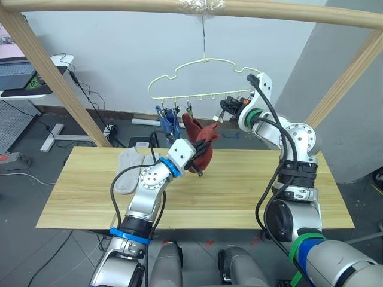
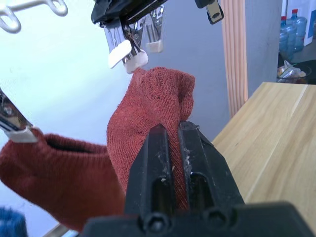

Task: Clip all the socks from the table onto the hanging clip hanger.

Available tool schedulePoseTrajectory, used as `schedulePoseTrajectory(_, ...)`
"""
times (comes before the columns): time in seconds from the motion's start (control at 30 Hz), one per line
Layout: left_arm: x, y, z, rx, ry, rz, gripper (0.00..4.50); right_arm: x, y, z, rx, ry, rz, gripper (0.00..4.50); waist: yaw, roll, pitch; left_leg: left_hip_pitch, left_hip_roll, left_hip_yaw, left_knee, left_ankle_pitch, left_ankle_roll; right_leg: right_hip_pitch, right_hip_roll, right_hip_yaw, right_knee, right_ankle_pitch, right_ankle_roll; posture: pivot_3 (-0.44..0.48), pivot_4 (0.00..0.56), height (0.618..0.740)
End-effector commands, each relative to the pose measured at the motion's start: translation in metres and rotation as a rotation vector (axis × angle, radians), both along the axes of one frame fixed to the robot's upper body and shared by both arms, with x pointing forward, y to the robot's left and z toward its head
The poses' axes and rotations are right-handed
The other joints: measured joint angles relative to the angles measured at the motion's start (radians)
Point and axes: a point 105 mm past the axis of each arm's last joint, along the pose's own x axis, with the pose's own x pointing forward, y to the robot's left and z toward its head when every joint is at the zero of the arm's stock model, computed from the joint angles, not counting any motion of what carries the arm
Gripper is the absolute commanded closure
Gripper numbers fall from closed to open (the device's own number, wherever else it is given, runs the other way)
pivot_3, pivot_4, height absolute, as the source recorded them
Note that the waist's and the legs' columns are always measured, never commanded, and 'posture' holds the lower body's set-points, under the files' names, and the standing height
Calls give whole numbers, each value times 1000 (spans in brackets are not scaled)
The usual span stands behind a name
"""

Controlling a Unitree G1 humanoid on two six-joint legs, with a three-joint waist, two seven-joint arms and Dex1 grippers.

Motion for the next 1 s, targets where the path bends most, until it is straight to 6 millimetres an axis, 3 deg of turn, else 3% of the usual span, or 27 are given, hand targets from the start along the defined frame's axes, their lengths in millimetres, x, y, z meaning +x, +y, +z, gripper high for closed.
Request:
schedulePoseTrajectory(0.03, 3, -5, 18, -14, -72, 1, 4490, -3, 1, 9, 24, -24, 1, 4500, 0, 0, 0, 0, 0, 0, 0, 0, 0, 0, 0, 0, 0, 0, 0, 19, 191, 740)
schedulePoseTrajectory(0.77, 7, -14, 28, 11, -142, -15, 4490, -9, 15, 4, 46, -8, 32, 4500, -2, 0, 0, 0, 0, 0, 0, 0, 0, 0, 0, 0, 0, -1, 2, 24, 195, 740)
schedulePoseTrajectory(0.87, 7, -14, 28, 12, -145, -17, 4500, -9, 15, 3, 35, -10, 36, 3692, -2, 0, 0, 0, 0, 0, 0, 0, 0, 0, 0, 0, 0, -1, 2, 24, 187, 740)
schedulePoseTrajectory(1.0, 5, -13, 28, 14, -147, -22, 4500, -9, 14, 4, 31, -17, 38, 2282, -2, 0, 0, 0, 0, 0, 0, 0, 0, 0, 0, 0, 0, -1, 1, 21, 179, 740)
